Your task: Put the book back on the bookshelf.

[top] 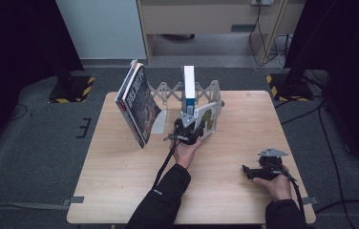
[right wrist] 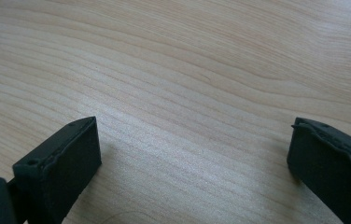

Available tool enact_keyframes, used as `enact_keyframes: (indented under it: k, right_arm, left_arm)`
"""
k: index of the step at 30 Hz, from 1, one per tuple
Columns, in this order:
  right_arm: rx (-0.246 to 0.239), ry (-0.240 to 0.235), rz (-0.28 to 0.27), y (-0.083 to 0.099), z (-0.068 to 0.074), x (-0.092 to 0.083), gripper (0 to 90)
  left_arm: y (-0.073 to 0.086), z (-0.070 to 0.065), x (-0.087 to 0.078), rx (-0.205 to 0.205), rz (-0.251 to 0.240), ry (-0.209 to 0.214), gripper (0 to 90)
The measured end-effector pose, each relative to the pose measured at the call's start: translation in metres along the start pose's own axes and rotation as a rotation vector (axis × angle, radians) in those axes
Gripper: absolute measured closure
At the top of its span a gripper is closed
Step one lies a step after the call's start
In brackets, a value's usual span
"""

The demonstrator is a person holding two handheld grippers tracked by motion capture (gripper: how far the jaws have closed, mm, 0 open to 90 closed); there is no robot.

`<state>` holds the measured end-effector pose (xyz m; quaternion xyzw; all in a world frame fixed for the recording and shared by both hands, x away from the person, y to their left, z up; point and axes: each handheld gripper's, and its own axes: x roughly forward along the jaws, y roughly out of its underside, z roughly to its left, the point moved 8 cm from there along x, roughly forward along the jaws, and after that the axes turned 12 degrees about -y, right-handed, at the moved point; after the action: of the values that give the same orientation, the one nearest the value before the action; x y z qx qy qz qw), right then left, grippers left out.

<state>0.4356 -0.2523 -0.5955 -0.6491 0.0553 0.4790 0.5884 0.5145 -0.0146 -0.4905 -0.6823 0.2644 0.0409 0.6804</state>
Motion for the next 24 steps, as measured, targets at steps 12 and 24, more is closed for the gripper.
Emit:
enact_keyframes:
  k: [12, 24]
  right_arm:
    - [0.000, 0.000, 0.000, 0.000, 0.000, 0.000, 2.8]
    - [0.000, 0.000, 0.000, 0.000, 0.000, 0.000, 2.8]
  left_arm:
    - [0.004, 0.000, 0.010, 0.008, -0.019, -0.019, 74.0]
    - [0.033, -0.001, 0.004, 0.021, 0.029, 0.000, 73.5]
